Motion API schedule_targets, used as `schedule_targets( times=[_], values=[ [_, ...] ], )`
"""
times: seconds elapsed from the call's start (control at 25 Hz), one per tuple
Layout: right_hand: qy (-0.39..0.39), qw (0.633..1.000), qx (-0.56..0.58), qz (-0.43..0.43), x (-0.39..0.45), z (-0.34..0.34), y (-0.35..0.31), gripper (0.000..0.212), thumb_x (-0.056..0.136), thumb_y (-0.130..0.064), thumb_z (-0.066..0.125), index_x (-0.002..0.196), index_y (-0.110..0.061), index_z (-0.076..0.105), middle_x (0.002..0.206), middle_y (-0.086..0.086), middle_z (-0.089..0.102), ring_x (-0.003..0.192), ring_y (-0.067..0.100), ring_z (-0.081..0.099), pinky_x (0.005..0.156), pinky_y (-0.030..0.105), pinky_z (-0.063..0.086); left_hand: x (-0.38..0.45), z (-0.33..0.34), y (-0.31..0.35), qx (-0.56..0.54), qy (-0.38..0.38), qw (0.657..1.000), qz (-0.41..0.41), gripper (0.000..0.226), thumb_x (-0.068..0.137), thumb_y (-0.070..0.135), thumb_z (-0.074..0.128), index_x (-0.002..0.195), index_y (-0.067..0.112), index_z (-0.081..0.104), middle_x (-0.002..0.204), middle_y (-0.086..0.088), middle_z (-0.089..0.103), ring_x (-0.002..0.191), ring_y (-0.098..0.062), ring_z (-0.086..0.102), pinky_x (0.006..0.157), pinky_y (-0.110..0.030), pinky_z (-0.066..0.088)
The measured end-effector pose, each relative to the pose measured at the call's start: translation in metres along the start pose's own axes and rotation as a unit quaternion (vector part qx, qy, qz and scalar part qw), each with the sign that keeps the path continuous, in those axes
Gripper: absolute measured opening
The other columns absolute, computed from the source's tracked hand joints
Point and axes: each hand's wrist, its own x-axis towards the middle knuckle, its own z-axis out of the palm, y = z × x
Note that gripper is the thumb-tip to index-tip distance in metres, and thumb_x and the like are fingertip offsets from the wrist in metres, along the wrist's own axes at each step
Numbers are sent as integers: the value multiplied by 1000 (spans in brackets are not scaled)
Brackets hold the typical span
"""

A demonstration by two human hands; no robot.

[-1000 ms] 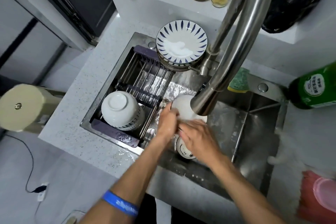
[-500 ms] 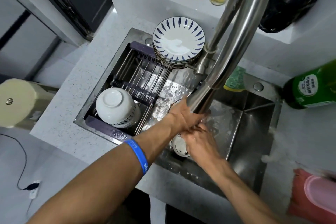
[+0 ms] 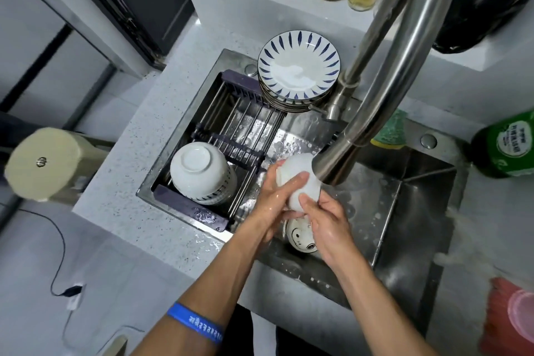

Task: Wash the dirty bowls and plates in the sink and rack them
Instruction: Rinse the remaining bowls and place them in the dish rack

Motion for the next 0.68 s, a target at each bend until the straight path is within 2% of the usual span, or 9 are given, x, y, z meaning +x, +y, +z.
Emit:
schedule_targets(
  times=[0.08,0.2,0.28,0.36,0.4,0.48,0.56,0.6,0.68],
  values=[
    [-32,994,90,50,-1,5,-5,33,82,-4,62,115,-5,65,118,18,68,111,29,63,96,39,51,-8,-6,17,117,65,991,30,63,72,40,84,125,38,49,125,-2,57,108,-24,62,80,-46,61],
    [-55,978,179,91,7,13,-7,45,84,-23,56,126,-6,59,126,15,65,118,26,61,102,40,44,-31,-20,51,208,134,962,117,74,69,46,85,129,37,43,127,4,51,112,-19,56,91,-44,56],
    [-32,980,155,120,15,13,-3,45,89,-28,52,129,-6,57,127,14,65,120,27,60,105,41,42,-50,-36,75,337,219,898,178,86,67,54,83,137,37,37,132,4,47,115,-17,51,93,-37,49],
    [16,987,50,149,25,5,8,34,93,-26,52,121,-9,63,119,9,70,113,24,64,99,39,47,-61,-55,92,487,309,789,214,91,66,59,79,140,37,31,137,-5,42,116,-27,52,91,-44,51],
    [49,987,-22,154,29,-2,18,26,95,-23,53,115,-12,66,114,7,72,107,23,67,93,37,51,-62,-65,97,524,337,756,201,92,66,60,78,140,38,29,137,-10,41,117,-34,53,90,-50,52],
    [132,970,-142,146,35,-25,44,16,93,-16,58,96,-21,72,104,7,75,92,22,70,78,36,55,-54,-80,96,558,350,740,138,92,67,60,78,141,38,28,136,-15,40,116,-41,52,89,-55,51],
    [232,921,-290,119,39,-53,69,7,86,-25,67,87,-30,71,98,3,74,82,25,68,73,43,57,-42,-92,81,573,330,744,96,94,68,59,79,144,36,29,135,-18,42,116,-44,53,90,-57,51],
    [243,880,-392,112,44,-73,84,11,84,-37,69,94,-32,68,101,2,72,86,28,67,74,42,56,-35,-99,73,573,321,749,88,95,69,60,78,146,35,29,135,-19,43,115,-45,54,91,-58,51],
    [209,802,-542,144,50,-100,103,41,88,-53,62,119,-25,59,120,10,65,106,34,62,82,36,49,-29,-111,71,581,312,748,75,97,71,62,77,148,33,26,140,-21,40,118,-48,52,93,-60,49]
  ],
)
